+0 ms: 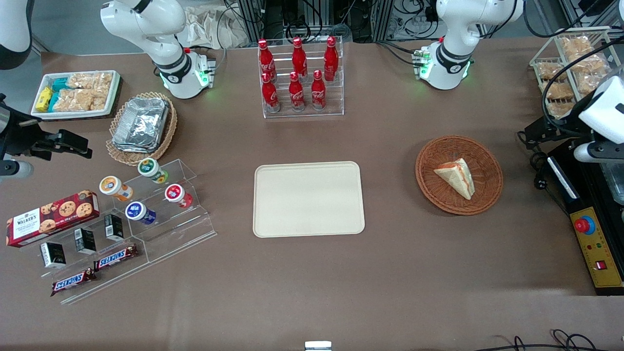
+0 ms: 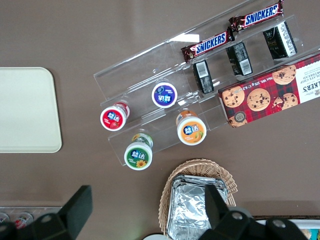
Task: Place sandwich from basket to tray
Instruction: 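Move the left gripper over the sandwich in the wicker basket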
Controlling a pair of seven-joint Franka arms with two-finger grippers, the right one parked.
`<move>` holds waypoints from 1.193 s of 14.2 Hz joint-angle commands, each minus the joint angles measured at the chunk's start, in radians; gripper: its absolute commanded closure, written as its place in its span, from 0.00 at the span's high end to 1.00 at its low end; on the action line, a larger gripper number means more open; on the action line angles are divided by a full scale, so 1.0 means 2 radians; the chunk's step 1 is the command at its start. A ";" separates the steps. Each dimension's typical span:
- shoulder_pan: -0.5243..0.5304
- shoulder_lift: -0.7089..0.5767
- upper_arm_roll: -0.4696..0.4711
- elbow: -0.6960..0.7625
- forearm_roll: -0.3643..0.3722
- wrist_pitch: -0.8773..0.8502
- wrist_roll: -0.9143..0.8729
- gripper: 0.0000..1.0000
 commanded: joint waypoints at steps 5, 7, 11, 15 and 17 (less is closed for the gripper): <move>-0.012 0.032 0.006 0.006 -0.004 -0.006 -0.079 1.00; -0.014 0.028 -0.001 -0.027 -0.007 0.018 -0.187 1.00; -0.014 -0.032 -0.009 -0.188 -0.004 0.139 -0.324 1.00; -0.014 -0.077 -0.011 -0.380 -0.004 0.322 -0.488 1.00; -0.014 -0.064 -0.011 -0.411 -0.004 0.359 -0.506 1.00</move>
